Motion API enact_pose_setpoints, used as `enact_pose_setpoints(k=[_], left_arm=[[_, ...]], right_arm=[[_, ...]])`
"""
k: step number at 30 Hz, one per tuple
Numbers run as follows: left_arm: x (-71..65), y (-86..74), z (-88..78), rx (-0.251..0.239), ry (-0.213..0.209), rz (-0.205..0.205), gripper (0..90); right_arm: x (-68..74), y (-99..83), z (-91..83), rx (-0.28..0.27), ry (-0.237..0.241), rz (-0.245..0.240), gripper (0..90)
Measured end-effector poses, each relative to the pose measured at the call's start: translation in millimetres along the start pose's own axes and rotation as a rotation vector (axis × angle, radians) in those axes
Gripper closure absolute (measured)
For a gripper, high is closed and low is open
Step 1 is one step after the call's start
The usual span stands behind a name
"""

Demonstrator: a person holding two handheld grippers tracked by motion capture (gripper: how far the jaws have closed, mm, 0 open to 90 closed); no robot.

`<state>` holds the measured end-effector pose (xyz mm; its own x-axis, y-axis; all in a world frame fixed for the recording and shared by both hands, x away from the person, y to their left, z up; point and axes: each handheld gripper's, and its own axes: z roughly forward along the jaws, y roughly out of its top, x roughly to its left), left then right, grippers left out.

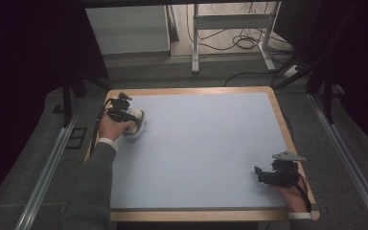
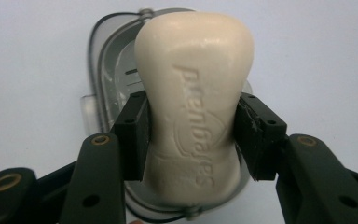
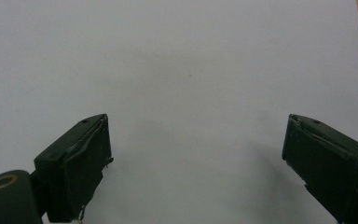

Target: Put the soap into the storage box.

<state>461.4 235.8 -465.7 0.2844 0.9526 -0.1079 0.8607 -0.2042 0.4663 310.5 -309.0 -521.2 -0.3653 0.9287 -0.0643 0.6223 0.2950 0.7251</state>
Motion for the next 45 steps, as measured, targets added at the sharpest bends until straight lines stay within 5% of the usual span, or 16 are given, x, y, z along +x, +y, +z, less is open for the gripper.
enact_pose_setpoints(k=[11, 21, 35, 45], left_arm=[[-10.2, -1.8, -12.7, -0.069, -0.03, 0.024, 32.6], [-24.7, -13.4, -36.7, -0.133, -0.099, 0.088, 30.4], [-41.9, -50.1, -40.8, -0.172, -0.17, 0.177, 28.4], [-56.0, -96.8, -36.7, -0.213, -0.226, 0.216, 27.2]], right_arm=[[1.4, 0.0, 0.3, 0.005, 0.002, -0.006, 7.7], [2.0, 1.2, 2.4, 0.006, 0.006, -0.005, 7.7], [5.0, 1.8, 2.9, 0.01, 0.002, -0.015, 7.7], [3.7, -0.4, -0.5, 0.006, -0.002, -0.005, 7.7]])
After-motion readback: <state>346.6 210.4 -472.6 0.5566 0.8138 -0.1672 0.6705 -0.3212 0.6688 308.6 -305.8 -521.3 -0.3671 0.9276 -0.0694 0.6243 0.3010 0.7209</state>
